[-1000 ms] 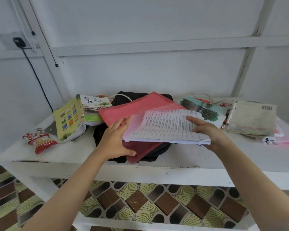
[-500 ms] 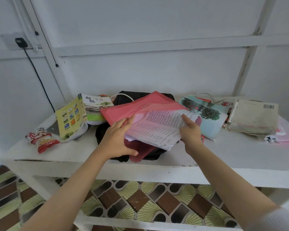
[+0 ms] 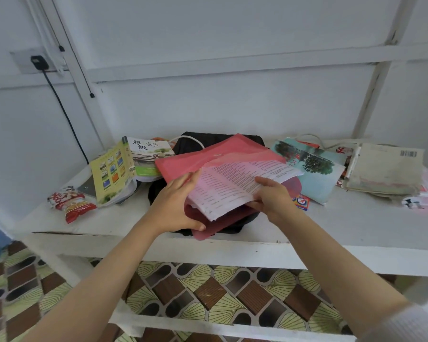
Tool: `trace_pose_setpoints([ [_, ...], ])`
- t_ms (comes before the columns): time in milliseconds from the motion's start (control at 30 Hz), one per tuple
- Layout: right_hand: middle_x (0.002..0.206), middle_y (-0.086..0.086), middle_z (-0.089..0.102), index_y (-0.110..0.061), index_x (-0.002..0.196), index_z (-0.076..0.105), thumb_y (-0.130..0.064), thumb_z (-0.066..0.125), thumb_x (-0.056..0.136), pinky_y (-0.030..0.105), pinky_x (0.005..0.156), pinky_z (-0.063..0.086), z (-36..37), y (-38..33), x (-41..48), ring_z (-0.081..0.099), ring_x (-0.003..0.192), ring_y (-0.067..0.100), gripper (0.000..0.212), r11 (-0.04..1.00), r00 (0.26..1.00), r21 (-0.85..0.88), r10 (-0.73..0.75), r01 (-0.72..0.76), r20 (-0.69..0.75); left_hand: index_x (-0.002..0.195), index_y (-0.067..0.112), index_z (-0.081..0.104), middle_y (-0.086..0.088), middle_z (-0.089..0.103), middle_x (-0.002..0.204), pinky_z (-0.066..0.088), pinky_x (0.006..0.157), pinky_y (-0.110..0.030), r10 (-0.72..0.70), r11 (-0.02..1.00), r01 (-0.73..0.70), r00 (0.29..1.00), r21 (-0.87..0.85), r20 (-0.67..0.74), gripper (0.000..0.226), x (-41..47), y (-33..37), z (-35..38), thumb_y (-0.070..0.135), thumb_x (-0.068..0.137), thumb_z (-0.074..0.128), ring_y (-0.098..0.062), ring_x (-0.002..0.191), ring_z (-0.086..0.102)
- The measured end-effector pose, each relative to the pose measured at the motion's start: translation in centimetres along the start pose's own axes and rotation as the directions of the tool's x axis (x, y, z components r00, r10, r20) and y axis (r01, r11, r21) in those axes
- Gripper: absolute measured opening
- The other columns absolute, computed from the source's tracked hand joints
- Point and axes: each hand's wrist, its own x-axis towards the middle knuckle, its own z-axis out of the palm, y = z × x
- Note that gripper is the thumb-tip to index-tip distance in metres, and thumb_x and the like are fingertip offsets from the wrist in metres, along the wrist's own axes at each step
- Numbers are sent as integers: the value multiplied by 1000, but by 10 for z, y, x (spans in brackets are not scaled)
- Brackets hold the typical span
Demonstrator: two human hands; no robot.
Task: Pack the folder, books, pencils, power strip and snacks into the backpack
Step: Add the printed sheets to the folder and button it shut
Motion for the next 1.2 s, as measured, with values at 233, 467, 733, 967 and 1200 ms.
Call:
trace_pose_setpoints([
  [233,127,8,48,-13,142,32,1,31,94,36,71,55,32,5,0,58,103,25,50,989,990,-143,-24,44,137,146,35,-9,9,8,155,16,112,-36,5,1000,-5,1000,12,-5,133,-1,-4,-4,49,52,85,-13,140,9],
  [467,118,17,58,1,113,58,13,41,88,32,69,57,24,10,10,62,103,30,32,995,996,-70,-79,76,-37,143,43,-10,12,7,155,18,113,-37,4,1000,-3,1000,-14,19,132,-4,-13,-4,50,51,84,-10,141,8],
  [733,122,19,57,-2,106,64,15,38,88,23,49,54,47,7,28,61,104,33,36,999,996,20,-31,33,-82,139,38,-13,20,4,149,4,104,-13,85,995,-87,995,47,45,130,-8,-12,-5,49,53,84,11,125,-1],
  [967,127,19,52,-4,114,65,14,41,89,37,85,55,62,3,34,55,112,36,39,992,986,124,44,-24,-161,143,33,-9,16,6,151,5,106,-16,108,990,-111,993,82,44,126,-5,-20,-3,53,57,81,2,133,5],
  [1200,125,24,56,0,122,55,4,46,90,37,85,53,42,-12,20,58,112,36,33,927,985,-368,-11,74,171,142,44,18,26,19,144,13,104,-18,52,997,-50,998,-54,35,105,-6,-27,-8,46,60,82,11,126,12],
])
